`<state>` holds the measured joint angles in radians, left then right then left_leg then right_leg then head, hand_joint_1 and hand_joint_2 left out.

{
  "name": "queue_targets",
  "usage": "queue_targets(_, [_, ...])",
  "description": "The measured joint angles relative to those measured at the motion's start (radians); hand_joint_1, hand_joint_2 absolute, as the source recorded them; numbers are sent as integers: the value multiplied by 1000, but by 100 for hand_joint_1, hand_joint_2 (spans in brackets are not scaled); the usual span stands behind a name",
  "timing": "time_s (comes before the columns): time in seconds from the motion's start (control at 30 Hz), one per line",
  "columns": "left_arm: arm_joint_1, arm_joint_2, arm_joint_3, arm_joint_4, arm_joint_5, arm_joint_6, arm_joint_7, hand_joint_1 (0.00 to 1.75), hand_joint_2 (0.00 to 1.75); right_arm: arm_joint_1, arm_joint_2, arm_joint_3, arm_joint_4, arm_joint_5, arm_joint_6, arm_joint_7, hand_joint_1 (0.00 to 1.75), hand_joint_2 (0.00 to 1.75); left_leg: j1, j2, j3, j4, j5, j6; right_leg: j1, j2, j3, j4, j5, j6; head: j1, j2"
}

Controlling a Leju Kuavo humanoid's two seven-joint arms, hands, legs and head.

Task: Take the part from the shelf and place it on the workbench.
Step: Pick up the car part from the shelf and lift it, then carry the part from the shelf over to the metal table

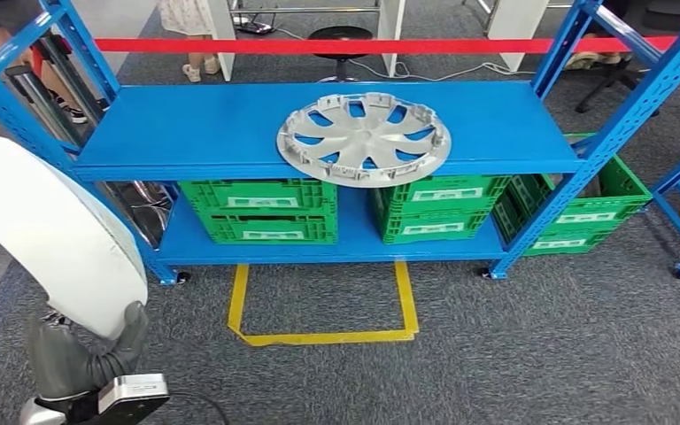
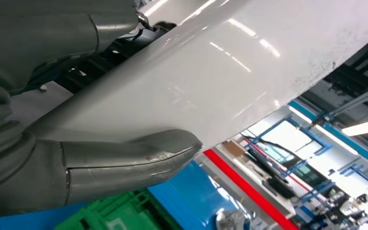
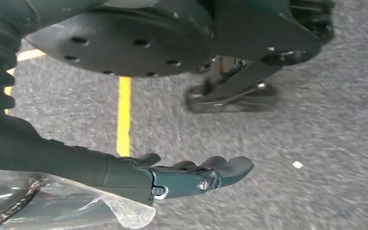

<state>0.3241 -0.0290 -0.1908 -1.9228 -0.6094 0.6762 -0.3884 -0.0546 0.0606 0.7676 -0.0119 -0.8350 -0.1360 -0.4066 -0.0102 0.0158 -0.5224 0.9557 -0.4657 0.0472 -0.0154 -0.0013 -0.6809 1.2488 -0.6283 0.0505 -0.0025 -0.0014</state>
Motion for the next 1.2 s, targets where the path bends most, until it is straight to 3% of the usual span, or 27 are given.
queue_targets(0.03, [-4,0,-1,3,0,-4,-1,175,175,0,0,3,0,-4,0,1,0,175,-2,3,-19,4,12,0,0,0,4,33,6,1,0,0])
queue_targets(0.1, [-9,0,-1,8,1,-8,-1,175,175,1,0,7,0,-10,0,4,0,175,-3,6,-42,10,24,0,1,0,22,48,38,2,0,0])
queue_targets(0.3, [-12,0,-2,10,2,-10,-1,175,175,1,0,7,0,-13,0,6,0,175,-3,7,-49,13,28,-1,1,0,35,37,55,1,0,0])
queue_targets(0.37, [-17,0,-5,15,4,-13,-1,175,175,3,0,7,1,-21,-1,10,0,175,-3,8,-67,21,36,-4,1,-3,89,-27,86,-1,0,0])
queue_targets(0.4, [-23,0,-8,20,9,-18,-1,175,175,4,0,7,1,-29,-2,15,0,175,-4,10,-79,31,42,-7,3,-11,149,-106,86,-4,0,0])
queue_targets(0.43, [-35,0,-18,35,17,-25,-5,175,175,9,0,7,1,-43,-3,22,0,175,-4,13,-95,42,49,-17,4,-15,196,-187,88,-15,0,0])
queue_targets(0.5, [-59,1,-40,70,37,-39,-10,175,175,24,1,7,3,-70,-6,33,0,175,2,5,-127,140,-28,-45,5,-15,226,-293,89,-42,-3,0])
queue_targets(0.53, [-69,2,-49,86,44,-44,-12,175,175,32,1,7,4,-79,-7,36,0,175,7,0,-141,207,-81,-59,4,-6,202,-297,108,-54,-5,0])
queue_targets(0.57, [-73,2,-54,92,48,-45,-11,175,175,35,1,7,4,-83,-8,37,0,175,12,-6,-147,279,-134,-66,4,1,183,-294,125,-57,-7,0])
queue_targets(0.6, [-76,2,-56,96,49,-45,-10,175,175,37,1,7,4,-84,-9,37,0,175,14,-7,-142,315,-142,-68,4,7,167,-290,137,-55,-7,0])
queue_targets(0.63, [-79,2,-58,100,49,-45,-8,175,175,39,1,7,4,-85,-11,37,0,175,17,-8,-122,318,-128,-69,3,15,148,-284,148,-53,-7,0])
queue_targets(0.7, [-83,3,-61,107,46,-45,0,175,175,40,2,8,4,-83,-29,41,0,175,21,-24,-39,220,-78,-67,1,33,113,-271,166,-46,-7,0])
queue_targets(0.77, [-86,3,-63,114,44,-45,11,175,175,39,5,14,4,-80,-63,54,0,175,24,-64,50,79,-68,-57,1,52,86,-262,185,-35,-7,0])
queue_targets(0.83, [-88,4,-67,120,42,-45,19,175,175,41,7,21,4,-79,-86,67,0,175,22,-81,78,17,-78,-46,-1,71,68,-263,208,-20,-6,0])
queue_targets(0.9, [-91,4,-71,124,40,-45,22,175,175,49,7,24,6,-80,-92,73,0,175,19,-59,62,14,-64,-32,-4,82,56,-267,223,-5,-6,0])
queue_targets(0.93, [-93,4,-73,126,40,-45,22,175,175,52,8,25,6,-80,-94,75,0,175,19,-46,52,12,-53,-22,-4,74,44,-256,207,0,-4,0])
queue_targets(0.97, [-95,4,-75,128,40,-45,22,175,175,54,9,27,7,-80,-95,76,0,175,19,-32,40,10,-42,-13,-4,58,29,-226,172,2,-1,0])
queue_targets(1.03, [-96,3,-76,132,39,-46,22,175,175,52,9,31,8,-80,-97,76,0,175,15,-5,15,10,-21,0,-4,22,-7,-108,68,4,4,0])
queue_targets(1.07, [-96,3,-76,134,39,-46,22,175,175,52,9,32,8,-80,-97,76,0,175,12,9,1,11,-11,2,-4,14,-19,-42,32,6,5,0])
queue_targets(1.1, [-96,3,-77,137,39,-46,23,175,175,51,9,32,8,-81,-98,76,0,175,9,22,-13,13,-1,3,-4,11,-21,6,20,8,4,0])
queue_targets(1.13, [-97,3,-77,139,39,-46,24,175,175,51,9,32,8,-82,-98,76,0,175,6,35,-29,15,8,3,-4,9,-9,24,32,9,4,0])
queue_targets(1.2, [-99,3,-78,142,40,-51,32,175,175,52,9,32,8,-86,-100,73,0,175,1,58,-57,22,24,1,-3,-3,62,-34,88,5,4,0])
